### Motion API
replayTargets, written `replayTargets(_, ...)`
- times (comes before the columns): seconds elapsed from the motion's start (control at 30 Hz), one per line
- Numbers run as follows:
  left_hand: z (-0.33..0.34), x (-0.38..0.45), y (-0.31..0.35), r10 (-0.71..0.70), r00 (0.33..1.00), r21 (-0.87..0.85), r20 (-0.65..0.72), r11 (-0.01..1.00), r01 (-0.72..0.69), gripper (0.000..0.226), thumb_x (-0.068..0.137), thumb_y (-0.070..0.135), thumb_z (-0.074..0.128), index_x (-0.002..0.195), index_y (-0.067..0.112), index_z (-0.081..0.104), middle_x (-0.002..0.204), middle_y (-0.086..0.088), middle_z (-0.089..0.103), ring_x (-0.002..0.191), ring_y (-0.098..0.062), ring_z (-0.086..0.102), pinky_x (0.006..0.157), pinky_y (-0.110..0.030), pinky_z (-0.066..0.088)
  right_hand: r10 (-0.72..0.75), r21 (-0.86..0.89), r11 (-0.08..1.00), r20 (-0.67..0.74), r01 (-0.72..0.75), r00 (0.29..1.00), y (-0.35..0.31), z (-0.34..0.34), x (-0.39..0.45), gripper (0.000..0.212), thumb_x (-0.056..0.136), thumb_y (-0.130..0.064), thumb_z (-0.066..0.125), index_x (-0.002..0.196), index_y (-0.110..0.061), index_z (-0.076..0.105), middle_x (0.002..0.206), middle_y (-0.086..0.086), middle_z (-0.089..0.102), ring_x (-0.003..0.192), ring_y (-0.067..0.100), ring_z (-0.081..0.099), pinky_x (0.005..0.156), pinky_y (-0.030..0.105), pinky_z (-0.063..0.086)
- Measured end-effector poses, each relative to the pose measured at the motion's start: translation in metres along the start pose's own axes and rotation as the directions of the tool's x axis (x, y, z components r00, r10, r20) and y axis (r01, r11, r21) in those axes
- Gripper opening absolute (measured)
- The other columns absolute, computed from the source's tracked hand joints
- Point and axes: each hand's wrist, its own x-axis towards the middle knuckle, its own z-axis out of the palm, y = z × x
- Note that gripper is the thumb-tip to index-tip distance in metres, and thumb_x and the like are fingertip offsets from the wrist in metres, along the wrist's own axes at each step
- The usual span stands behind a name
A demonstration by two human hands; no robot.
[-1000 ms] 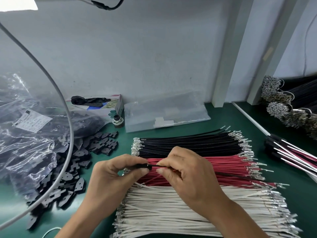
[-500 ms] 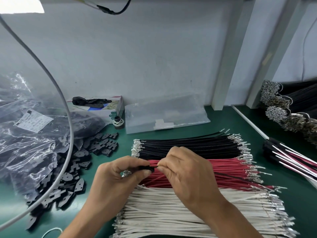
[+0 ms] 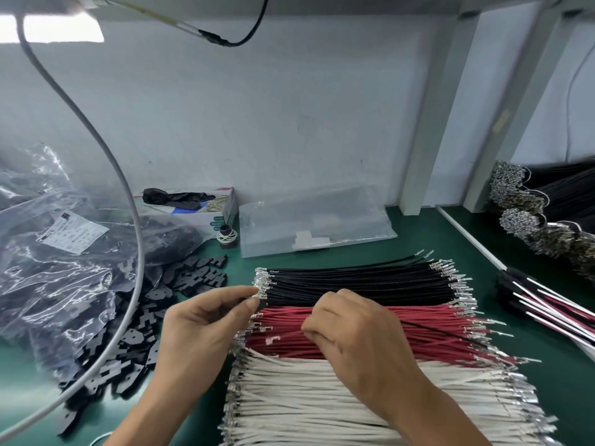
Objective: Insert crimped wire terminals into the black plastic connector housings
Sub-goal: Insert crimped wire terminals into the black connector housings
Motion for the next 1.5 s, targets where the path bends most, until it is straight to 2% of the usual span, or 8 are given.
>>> replayTargets(0.17, -0.001, 0.002, 0.005, -0.079, 0.997, -0.123, -0.02, 0.99, 0.076, 0.022, 0.067, 0.016, 0.085, 0.089, 0.015, 0.085, 0.079, -0.014, 0.078, 0.059, -0.012, 0.067, 0.058, -0.015, 0.054, 0.049, -0.034, 0.998, -0.152, -0.055, 0.987, 0.002, -0.005, 0.004, 0.033, 0.079, 0.003, 0.08, 0.103, -0.019, 0.077, 0.08, -0.004, 0.055, 0.071, 0.015, 0.051, 0.052, 0.03, 0.048)
replayTargets(0.3, -0.005, 0.003, 0.003, -0.171, 0.984, -0.254, 0.056, 0.95, 0.179, 0.051, 0.053, 0.03, 0.1, 0.095, 0.008, 0.083, 0.089, -0.02, 0.078, 0.061, -0.016, 0.067, 0.06, -0.02, 0.056, 0.065, 0.051, 0.997, -0.218, -0.055, 0.974, -0.004, -0.005, 0.001, 0.029, 0.083, 0.0, 0.08, 0.106, -0.018, 0.078, 0.085, -0.004, 0.056, 0.07, 0.01, 0.052, 0.051, 0.023, 0.049)
replayTargets(0.4, -0.003, 0.002, 0.002, -0.203, 0.971, -0.309, 0.125, 0.922, 0.232, 0.071, 0.043, 0.044, 0.103, 0.098, 0.005, 0.081, 0.093, -0.021, 0.077, 0.063, -0.017, 0.067, 0.058, -0.022, 0.056, 0.07, 0.096, 0.994, -0.26, -0.046, 0.963, -0.005, -0.004, 0.0, 0.024, 0.089, -0.006, 0.077, 0.109, -0.018, 0.078, 0.085, -0.005, 0.058, 0.071, 0.011, 0.054, 0.052, 0.028, 0.05)
replayTargets(0.53, -0.001, 0.001, 0.003, -0.235, 0.956, -0.35, 0.174, 0.893, 0.283, 0.07, 0.046, 0.043, 0.103, 0.098, 0.001, 0.08, 0.09, -0.021, 0.076, 0.062, -0.018, 0.066, 0.054, -0.021, 0.052, 0.064, 0.107, 0.994, -0.294, -0.034, 0.954, -0.005, -0.004, 0.0, 0.019, 0.092, -0.013, 0.069, 0.108, -0.019, 0.078, 0.085, -0.006, 0.06, 0.071, 0.01, 0.055, 0.053, 0.026, 0.05)
replayTargets(0.73, -0.001, 0.0, 0.007, -0.25, 0.953, -0.33, 0.169, 0.897, 0.294, 0.073, 0.045, 0.046, 0.103, 0.098, 0.002, 0.08, 0.086, -0.019, 0.075, 0.061, -0.018, 0.065, 0.055, -0.022, 0.053, 0.113, 0.119, 0.99, -0.303, -0.08, 0.946, 0.0, -0.002, -0.001, 0.017, 0.094, -0.015, 0.069, 0.108, -0.019, 0.078, 0.087, -0.009, 0.058, 0.074, 0.003, 0.05, 0.061, 0.016, 0.044)
replayTargets(1.0, 0.005, -0.004, 0.014, -0.258, 0.953, -0.287, 0.161, 0.911, 0.296, 0.08, 0.039, 0.054, 0.101, 0.094, 0.001, 0.081, 0.073, -0.018, 0.07, 0.057, -0.018, 0.062, 0.051, -0.021, 0.051, 0.105, 0.17, 0.984, -0.351, -0.047, 0.931, -0.004, 0.0, 0.001, 0.013, 0.094, -0.017, 0.067, 0.101, -0.015, 0.078, 0.092, -0.007, 0.064, 0.081, 0.013, 0.062, 0.066, 0.03, 0.054)
replayTargets(1.27, 0.003, -0.005, 0.017, -0.262, 0.944, -0.285, 0.199, 0.907, 0.312, 0.077, 0.045, 0.053, 0.1, 0.095, -0.001, 0.079, 0.077, -0.02, 0.07, 0.058, -0.02, 0.062, 0.053, -0.022, 0.051, 0.127, 0.193, 0.979, -0.349, -0.062, 0.928, -0.003, 0.002, -0.001, 0.011, 0.088, -0.008, 0.074, 0.096, -0.014, 0.079, 0.09, -0.006, 0.065, 0.08, 0.014, 0.064, 0.066, 0.031, 0.055)
replayTargets(1.5, 0.001, -0.004, 0.018, -0.249, 0.945, -0.283, 0.211, 0.91, 0.303, 0.068, 0.053, 0.049, 0.098, 0.094, -0.001, 0.08, 0.075, -0.018, 0.072, 0.058, -0.019, 0.063, 0.053, -0.022, 0.051, 0.057, 0.186, 0.983, -0.311, 0.002, 0.949, -0.001, -0.001, -0.002, 0.016, 0.088, -0.004, 0.07, 0.099, -0.011, 0.08, 0.088, -0.004, 0.064, 0.08, 0.017, 0.061, 0.064, 0.032, 0.052)
